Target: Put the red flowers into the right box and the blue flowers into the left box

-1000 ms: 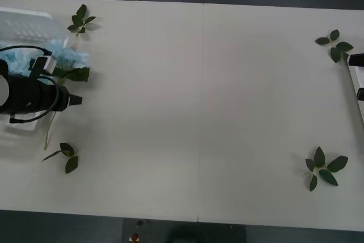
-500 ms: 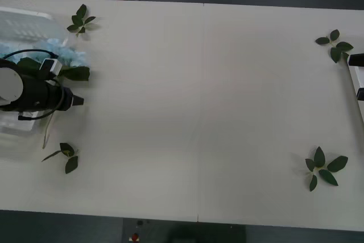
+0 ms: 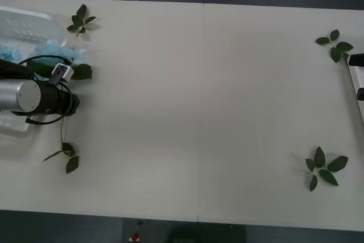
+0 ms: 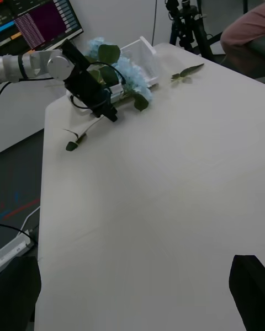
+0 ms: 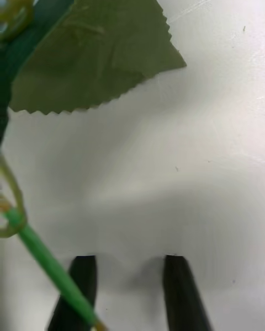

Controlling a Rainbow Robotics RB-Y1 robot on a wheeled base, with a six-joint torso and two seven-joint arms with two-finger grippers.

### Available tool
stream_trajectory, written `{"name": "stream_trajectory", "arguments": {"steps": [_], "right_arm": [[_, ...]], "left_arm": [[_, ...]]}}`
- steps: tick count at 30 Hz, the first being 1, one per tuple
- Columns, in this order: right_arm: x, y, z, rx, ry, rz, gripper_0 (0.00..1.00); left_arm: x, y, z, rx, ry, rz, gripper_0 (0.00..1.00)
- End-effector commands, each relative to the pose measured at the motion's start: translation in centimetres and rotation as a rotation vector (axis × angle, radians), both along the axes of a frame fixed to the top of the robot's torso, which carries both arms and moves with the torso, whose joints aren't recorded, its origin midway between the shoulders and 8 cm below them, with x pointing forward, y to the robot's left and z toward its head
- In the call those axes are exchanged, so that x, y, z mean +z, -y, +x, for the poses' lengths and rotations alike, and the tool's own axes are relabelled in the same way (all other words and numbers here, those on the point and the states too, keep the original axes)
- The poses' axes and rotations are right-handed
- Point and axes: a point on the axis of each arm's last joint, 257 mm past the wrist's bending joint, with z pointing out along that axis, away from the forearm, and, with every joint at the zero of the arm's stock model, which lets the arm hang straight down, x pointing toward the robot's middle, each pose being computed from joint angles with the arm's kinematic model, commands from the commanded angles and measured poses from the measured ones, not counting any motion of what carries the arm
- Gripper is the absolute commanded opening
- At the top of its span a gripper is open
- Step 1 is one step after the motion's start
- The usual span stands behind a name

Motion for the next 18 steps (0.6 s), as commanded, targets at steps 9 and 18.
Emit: {"name": "stream_trajectory", "arguments": {"steps": [9, 18], "right_arm": [[1.2, -0.2, 0.1, 0.013, 0.04, -0.023, 1.0], [1.2, -0.2, 0.1, 0.013, 0.04, -0.023, 1.0]], "left_arm": [[4.6, 1.2, 2.2, -0.04, 0.076, 0.001, 0.0], [11.0, 2.0, -0.6, -0.092, 0.002, 0.006, 0.0]]}}
